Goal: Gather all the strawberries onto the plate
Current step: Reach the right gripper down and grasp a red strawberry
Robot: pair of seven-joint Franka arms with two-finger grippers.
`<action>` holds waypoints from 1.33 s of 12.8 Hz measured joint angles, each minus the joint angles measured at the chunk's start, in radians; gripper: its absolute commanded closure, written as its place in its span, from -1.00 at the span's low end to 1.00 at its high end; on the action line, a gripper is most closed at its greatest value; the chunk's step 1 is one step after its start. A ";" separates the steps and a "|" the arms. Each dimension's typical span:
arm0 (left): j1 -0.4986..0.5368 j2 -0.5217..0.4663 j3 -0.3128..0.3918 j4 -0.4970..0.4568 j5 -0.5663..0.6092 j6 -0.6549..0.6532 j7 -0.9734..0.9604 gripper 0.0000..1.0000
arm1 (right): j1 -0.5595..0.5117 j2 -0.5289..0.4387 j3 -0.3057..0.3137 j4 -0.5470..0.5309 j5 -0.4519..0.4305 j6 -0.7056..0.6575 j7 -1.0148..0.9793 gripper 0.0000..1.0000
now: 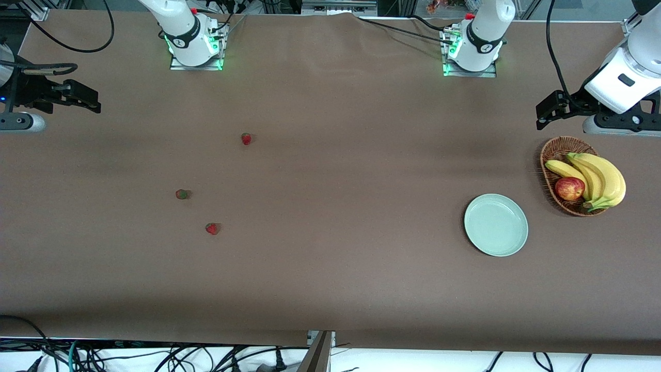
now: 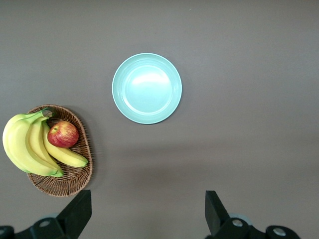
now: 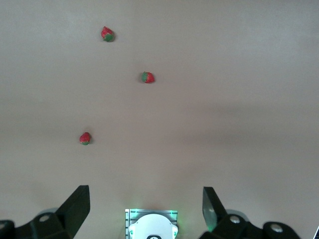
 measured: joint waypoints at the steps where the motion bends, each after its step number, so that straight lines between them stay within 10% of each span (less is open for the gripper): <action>1: 0.000 0.000 0.001 0.000 0.000 0.000 0.000 -1.00 | 0.001 0.001 0.000 0.000 0.000 0.006 0.000 -1.00; 10: 0.000 0.001 0.001 0.001 0.000 0.000 0.000 -1.00 | 0.057 0.212 0.008 -0.040 0.109 0.102 0.025 -1.00; 17: 0.000 0.001 0.001 0.001 0.000 0.000 0.000 -1.00 | 0.207 0.234 0.033 -0.362 0.112 0.392 0.163 -1.00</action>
